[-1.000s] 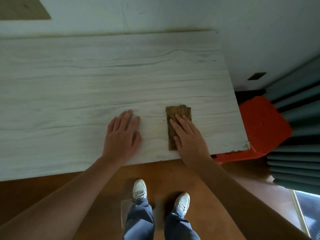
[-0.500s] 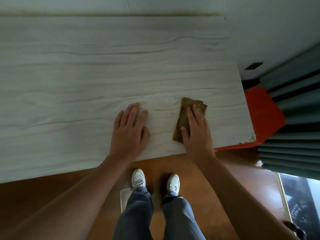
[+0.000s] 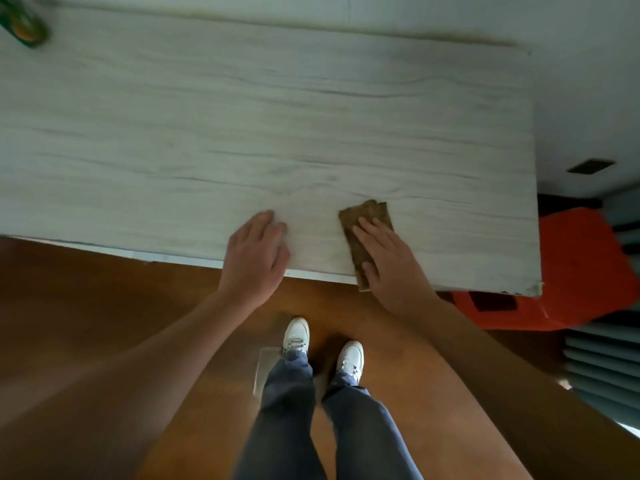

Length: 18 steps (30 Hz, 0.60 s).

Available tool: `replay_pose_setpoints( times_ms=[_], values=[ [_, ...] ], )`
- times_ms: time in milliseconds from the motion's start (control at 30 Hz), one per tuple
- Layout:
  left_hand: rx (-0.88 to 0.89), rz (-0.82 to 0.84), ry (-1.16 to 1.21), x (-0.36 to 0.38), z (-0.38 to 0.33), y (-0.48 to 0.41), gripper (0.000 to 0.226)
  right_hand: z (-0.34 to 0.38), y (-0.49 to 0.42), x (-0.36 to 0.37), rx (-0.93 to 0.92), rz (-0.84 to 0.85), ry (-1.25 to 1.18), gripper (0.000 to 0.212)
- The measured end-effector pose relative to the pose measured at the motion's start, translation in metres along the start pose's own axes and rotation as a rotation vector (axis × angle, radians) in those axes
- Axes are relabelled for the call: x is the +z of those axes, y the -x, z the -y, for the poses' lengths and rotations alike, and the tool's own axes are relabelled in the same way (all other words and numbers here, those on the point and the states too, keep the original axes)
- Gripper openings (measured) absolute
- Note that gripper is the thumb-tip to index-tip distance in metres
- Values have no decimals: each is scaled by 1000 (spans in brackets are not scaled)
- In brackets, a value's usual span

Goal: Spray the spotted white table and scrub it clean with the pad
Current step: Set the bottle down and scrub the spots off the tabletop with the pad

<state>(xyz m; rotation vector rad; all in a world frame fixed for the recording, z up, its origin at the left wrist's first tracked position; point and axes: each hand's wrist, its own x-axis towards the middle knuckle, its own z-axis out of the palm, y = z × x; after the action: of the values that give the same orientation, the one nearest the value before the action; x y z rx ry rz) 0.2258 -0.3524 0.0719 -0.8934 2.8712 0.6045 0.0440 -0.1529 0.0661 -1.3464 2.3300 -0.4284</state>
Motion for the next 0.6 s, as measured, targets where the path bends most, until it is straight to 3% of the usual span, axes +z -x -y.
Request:
replay_pose_setpoints(
  times_ms=[267,433,600],
  values=[
    [-185,267,-241,-42,32,78,59,32,23,12,145,-33,-7,61],
    [-298,213,-172,-62,44,99,57,26,21,8,104,7,38,61],
    [-274,176,-100,-78,67,116,58,39,16,9,91,40,65,61]
  ],
)
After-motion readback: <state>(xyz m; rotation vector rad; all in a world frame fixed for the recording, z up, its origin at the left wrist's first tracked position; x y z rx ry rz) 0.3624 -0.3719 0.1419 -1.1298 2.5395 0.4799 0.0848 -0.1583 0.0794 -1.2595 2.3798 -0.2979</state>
